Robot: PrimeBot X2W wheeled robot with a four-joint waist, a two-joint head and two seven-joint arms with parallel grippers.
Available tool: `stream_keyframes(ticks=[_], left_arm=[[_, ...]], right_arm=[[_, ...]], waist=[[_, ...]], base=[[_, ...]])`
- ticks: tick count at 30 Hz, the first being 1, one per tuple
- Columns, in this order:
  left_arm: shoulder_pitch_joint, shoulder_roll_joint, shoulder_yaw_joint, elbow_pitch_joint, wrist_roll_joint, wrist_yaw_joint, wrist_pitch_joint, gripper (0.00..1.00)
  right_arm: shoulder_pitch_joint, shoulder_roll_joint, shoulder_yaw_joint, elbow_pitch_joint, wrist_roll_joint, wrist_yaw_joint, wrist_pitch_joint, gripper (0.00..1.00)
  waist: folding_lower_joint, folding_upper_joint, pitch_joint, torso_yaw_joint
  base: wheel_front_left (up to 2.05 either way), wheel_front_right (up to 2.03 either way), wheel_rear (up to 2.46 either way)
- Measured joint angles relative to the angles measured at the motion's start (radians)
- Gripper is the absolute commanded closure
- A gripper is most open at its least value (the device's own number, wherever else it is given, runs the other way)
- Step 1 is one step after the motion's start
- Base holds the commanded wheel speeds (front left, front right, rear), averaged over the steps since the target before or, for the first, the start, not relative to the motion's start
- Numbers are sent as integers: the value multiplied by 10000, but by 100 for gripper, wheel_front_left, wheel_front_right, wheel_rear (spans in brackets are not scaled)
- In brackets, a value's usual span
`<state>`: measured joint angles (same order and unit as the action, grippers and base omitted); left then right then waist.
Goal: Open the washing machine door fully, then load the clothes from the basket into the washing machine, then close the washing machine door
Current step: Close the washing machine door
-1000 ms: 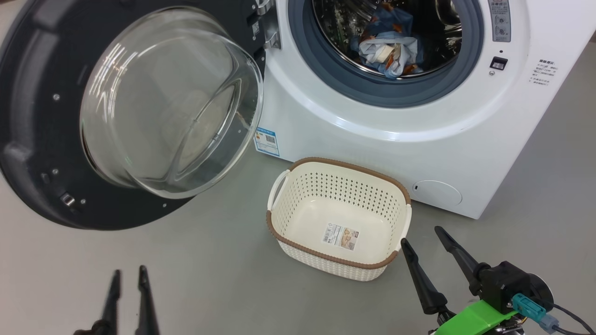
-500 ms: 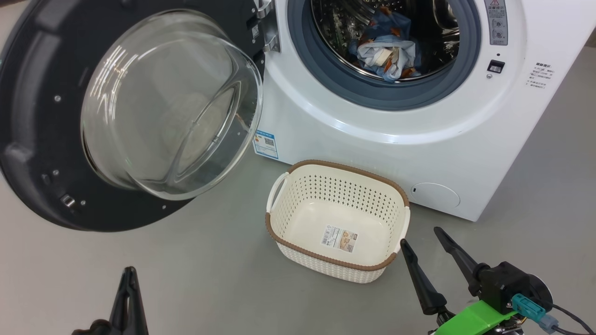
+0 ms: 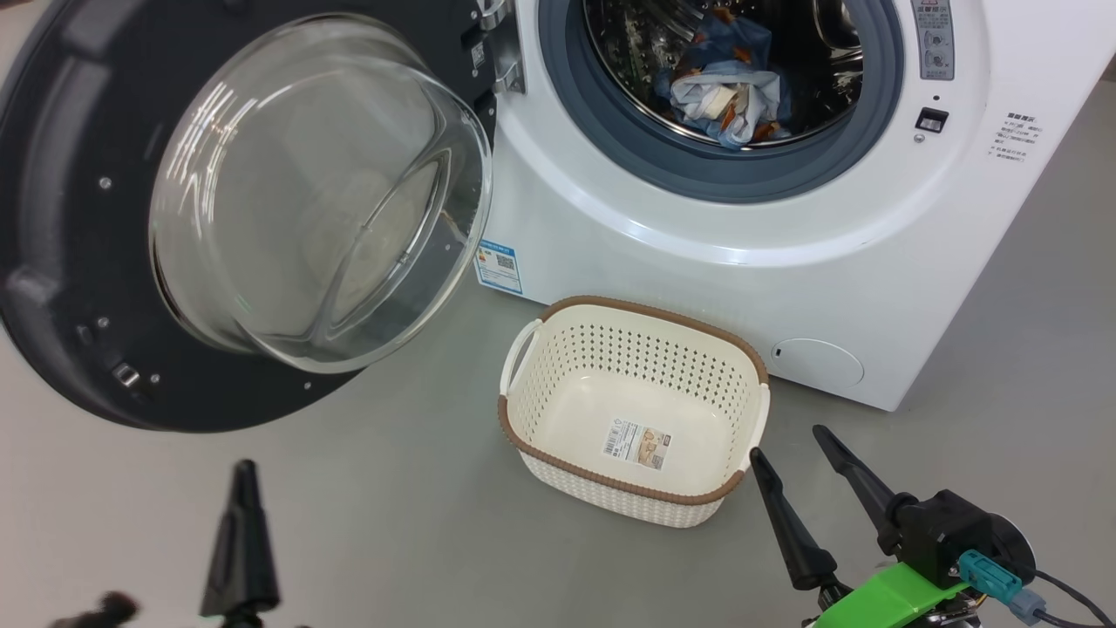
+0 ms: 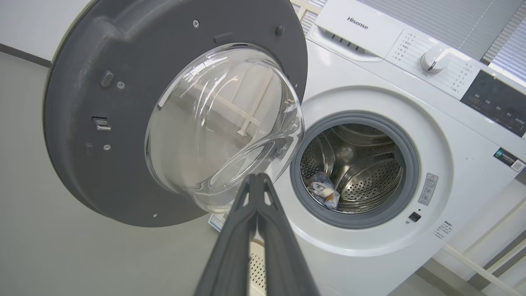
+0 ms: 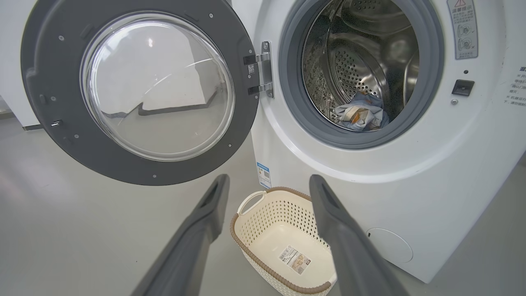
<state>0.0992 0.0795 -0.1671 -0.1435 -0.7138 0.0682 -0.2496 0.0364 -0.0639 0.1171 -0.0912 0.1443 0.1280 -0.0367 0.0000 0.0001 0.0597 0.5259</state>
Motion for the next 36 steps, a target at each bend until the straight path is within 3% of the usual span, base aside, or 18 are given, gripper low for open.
stream_keyframes(ticks=[5,7,8,13,18,22,29,36], left_arm=[[2,-255,761,-568,-3820,-1306,-27,100],[1,-305,1026,-865,-5382,-1524,-31,100],[1,-305,1026,-865,-5382,-1524,-31,100],[-32,-326,2023,-1599,-7873,-1797,-71,100],[-537,79,3538,-1831,-9156,-1875,-67,100],[-1266,702,4805,-1197,-10201,-1879,75,100],[-2669,2205,5777,1404,-10911,-1866,773,100],[-4017,3185,6011,4596,-11572,-1576,1574,100]], right_arm=[[0,-2,-21,-44,-2,0,2,0],[1,-2,-38,-82,-2,0,4,0],[1,-2,-38,-82,-2,0,4,0],[3,-4,-65,-192,-8,0,71,0],[2,-25,-90,-291,-19,0,107,0],[-1,-69,-113,-370,-19,0,182,0],[-9,-186,-174,-504,-21,0,278,0],[-22,-303,-150,-677,-90,0,435,0]], waist=[[0,0,14,-3],[0,0,31,-2],[0,0,31,-2],[0,0,131,19],[0,0,287,44],[0,0,416,58],[0,0,609,56],[0,0,789,-83]], base=[[0,0,0],[0,0,0],[0,0,0],[0,0,0],[0,0,0],[0,0,0],[0,0,0],[0,0,0]])
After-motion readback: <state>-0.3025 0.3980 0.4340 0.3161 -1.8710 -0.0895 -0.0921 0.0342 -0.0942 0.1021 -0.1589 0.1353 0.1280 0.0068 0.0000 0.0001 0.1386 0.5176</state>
